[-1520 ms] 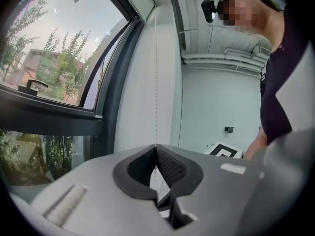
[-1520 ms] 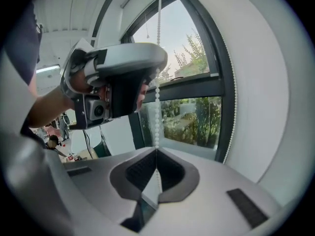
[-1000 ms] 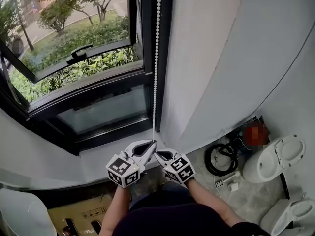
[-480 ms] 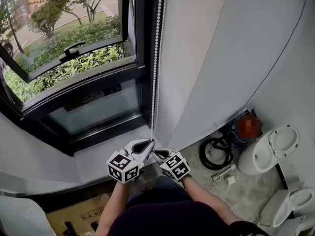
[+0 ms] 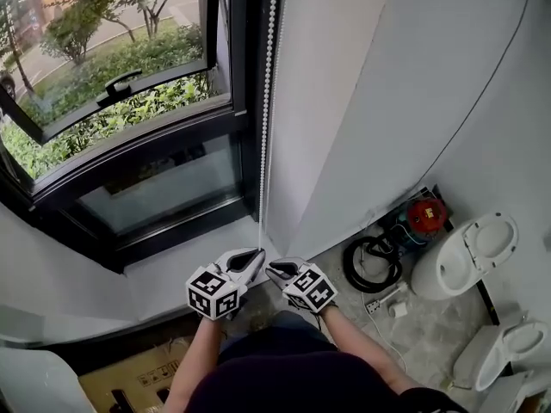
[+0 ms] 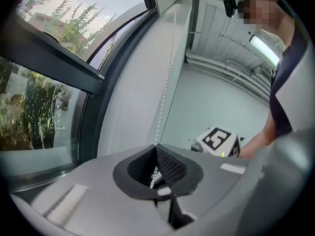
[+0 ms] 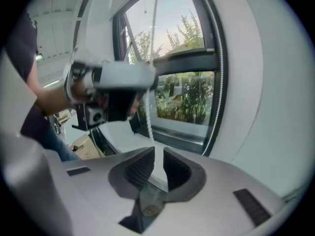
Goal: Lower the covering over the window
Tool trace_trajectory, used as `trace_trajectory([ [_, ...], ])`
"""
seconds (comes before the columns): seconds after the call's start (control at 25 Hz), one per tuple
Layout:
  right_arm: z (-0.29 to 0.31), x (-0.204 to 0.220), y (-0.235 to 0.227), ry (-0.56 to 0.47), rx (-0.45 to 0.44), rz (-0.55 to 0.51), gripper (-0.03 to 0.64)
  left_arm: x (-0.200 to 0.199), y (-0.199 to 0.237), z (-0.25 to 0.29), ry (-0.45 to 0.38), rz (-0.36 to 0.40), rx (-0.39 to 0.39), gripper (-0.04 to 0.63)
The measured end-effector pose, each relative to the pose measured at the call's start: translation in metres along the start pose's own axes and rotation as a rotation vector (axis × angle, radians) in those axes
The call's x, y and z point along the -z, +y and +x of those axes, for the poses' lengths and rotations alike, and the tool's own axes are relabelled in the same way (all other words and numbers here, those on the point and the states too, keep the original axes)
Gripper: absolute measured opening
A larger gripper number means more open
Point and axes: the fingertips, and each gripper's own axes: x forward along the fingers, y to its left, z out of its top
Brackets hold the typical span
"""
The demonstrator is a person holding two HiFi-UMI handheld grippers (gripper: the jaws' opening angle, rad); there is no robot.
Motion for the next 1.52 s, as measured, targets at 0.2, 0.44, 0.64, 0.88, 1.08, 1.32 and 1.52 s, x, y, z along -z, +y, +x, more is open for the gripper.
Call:
trace_trajectory([
  [0.2,-0.05,-0.051,-0.019,-0.276,-0.022,0.195,0.015,0.017,0.004,-0.002,0.042,0.011,-0.021,0.011],
  [0.44,-0.099,-0.132,-0.015,-0.552,-0.091,0.185,0.04,0.019,0.007,-0.006,0.028,-0.015,-0.018,0.011],
  [0.64,-0.114,-0.178,0.005,-0.595,-0.115,0.057,0.061,0.048,0.001,0.002,0.111,-0.058,0.008,0.011],
  [0.88,-0.112,-0.191,0.008,-0.612,-0.097,0.033,0.061,0.052,-0.007,0.007,0.118,-0.062,0.039,0.012],
  [1.08,-0.117,-0.21,0.008,-0.633,-0.052,-0.032,0.06,0.053,-0.007,0.007,0.117,-0.065,0.038,0.011],
  [1.32,-0.125,-0.219,0.003,-0.681,-0.017,-0.004,0.015,0.056,-0.005,0.005,0.118,-0.071,0.034,0.011],
  [1.52,-0.11,-0.203,-0.001,-0.6,0.003,-0.002,0.014,0.074,-0.005,0.007,0.191,-0.048,0.04,0.011],
])
